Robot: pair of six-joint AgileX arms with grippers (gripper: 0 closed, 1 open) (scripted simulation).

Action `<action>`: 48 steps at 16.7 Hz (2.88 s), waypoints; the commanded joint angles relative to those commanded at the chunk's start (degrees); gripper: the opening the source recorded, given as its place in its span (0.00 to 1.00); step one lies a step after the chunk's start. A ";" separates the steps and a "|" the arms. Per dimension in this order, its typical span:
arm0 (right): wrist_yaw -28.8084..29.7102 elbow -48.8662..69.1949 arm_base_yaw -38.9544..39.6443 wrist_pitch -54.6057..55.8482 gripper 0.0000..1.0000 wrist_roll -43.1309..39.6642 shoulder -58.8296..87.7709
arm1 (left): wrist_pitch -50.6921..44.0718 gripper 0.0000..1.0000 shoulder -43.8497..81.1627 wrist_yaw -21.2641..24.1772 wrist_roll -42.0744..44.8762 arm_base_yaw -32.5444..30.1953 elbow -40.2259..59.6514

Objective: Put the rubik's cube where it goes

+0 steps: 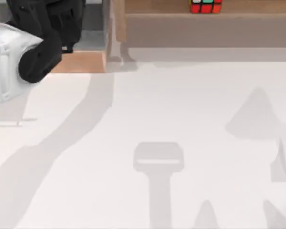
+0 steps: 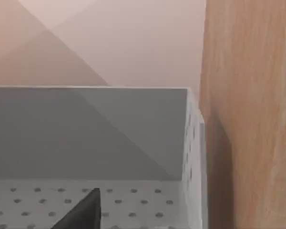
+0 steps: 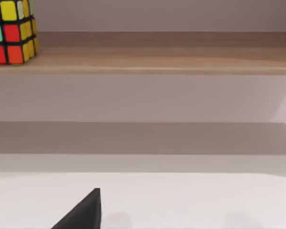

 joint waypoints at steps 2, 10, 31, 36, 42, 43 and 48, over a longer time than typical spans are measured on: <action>0.00 0.00 0.00 0.00 1.00 0.00 0.00 | 1.67 1.00 5.84 -2.01 0.08 -2.05 4.28; 0.00 0.00 0.00 0.00 1.00 0.00 0.00 | 8.19 1.00 29.30 -9.97 0.26 -10.33 21.21; 0.00 0.00 0.00 0.00 1.00 0.00 0.00 | 11.76 1.00 55.94 -16.34 0.14 -17.36 44.11; 0.00 0.00 0.00 0.00 1.00 0.00 0.00 | 6.10 1.00 61.66 -13.93 0.08 -14.97 55.59; 0.00 0.00 0.00 0.00 1.00 0.00 0.00 | 4.68 1.00 63.05 -13.19 0.01 -14.25 58.26; 0.00 0.00 0.00 0.00 1.00 0.00 0.00 | 4.68 0.92 63.05 -13.19 0.01 -14.25 58.26; 0.00 0.00 0.00 0.00 1.00 0.00 0.00 | 4.68 0.55 63.05 -13.19 0.01 -14.25 58.26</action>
